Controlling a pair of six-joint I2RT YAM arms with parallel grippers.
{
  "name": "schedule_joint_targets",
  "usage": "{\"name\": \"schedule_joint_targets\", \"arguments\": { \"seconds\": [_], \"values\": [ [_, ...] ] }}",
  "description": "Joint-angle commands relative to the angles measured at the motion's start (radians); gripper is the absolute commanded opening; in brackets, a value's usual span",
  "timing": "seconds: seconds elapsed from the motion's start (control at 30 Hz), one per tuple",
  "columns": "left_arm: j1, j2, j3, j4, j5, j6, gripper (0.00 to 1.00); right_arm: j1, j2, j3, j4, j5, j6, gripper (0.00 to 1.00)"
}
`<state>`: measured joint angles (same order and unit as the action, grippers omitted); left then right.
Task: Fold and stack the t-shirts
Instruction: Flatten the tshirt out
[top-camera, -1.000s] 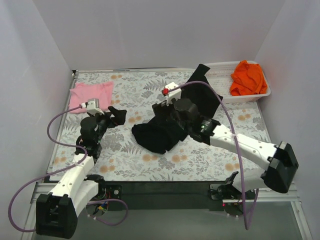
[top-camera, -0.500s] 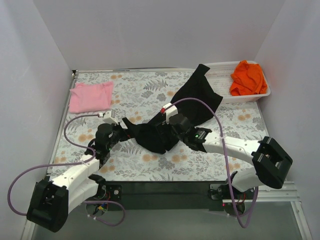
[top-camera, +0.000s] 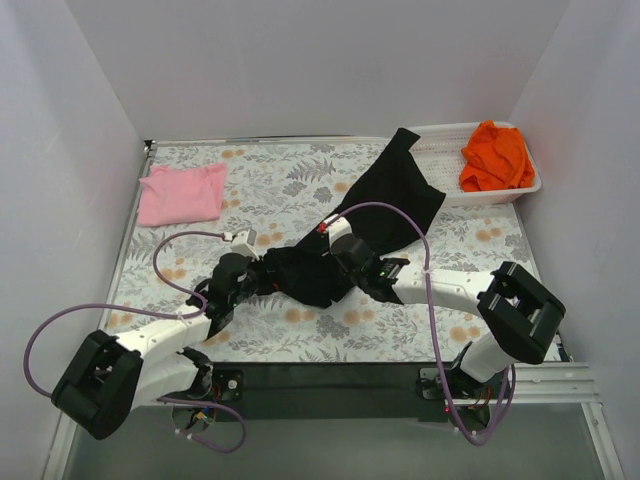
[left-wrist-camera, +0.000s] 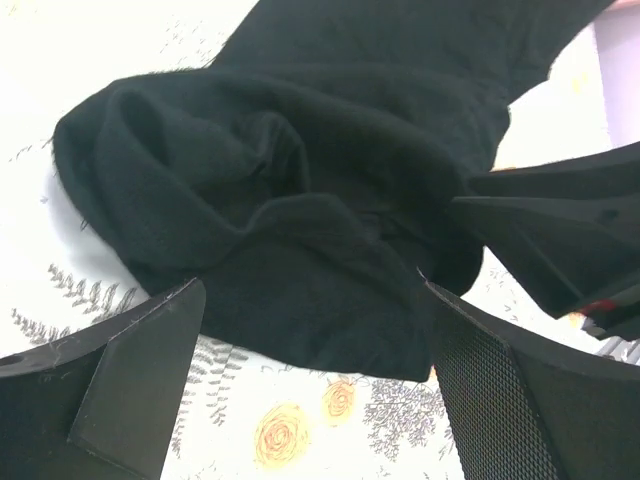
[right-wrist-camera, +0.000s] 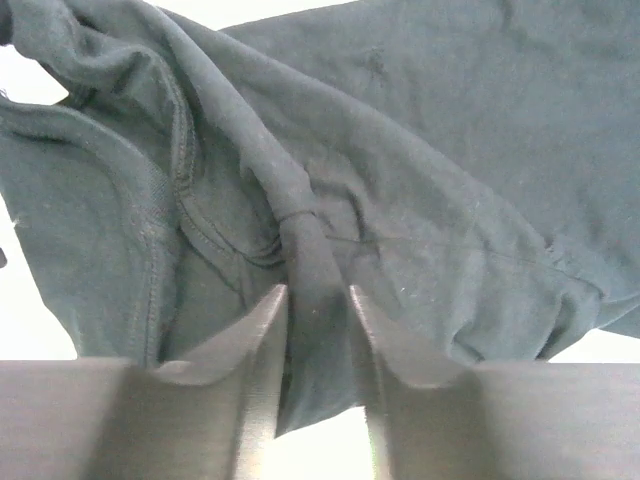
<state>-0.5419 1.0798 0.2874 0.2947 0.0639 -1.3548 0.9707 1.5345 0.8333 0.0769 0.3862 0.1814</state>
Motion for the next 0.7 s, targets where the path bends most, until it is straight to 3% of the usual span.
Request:
{"name": "schedule_joint_targets", "arguments": {
  "seconds": [0.0,0.3,0.5,0.67],
  "values": [
    [-0.015,-0.009,0.021,0.07,0.007,0.039,0.81,-0.003,0.002,-0.017,0.003,0.022,0.029,0.21],
    [-0.094,-0.035,-0.004,0.182,0.062,0.137,0.82,-0.07,0.0,0.041,0.001,-0.081,0.009,0.01],
    [-0.231,0.086,0.075,0.192,-0.08,0.195,0.82,-0.07,-0.016,0.162,-0.015,-0.113,-0.019,0.01],
    [-0.263,0.164,0.139,0.202,-0.095,0.229,0.82,-0.07,-0.013,0.223,-0.023,-0.122,-0.033,0.01]
  ]
}}
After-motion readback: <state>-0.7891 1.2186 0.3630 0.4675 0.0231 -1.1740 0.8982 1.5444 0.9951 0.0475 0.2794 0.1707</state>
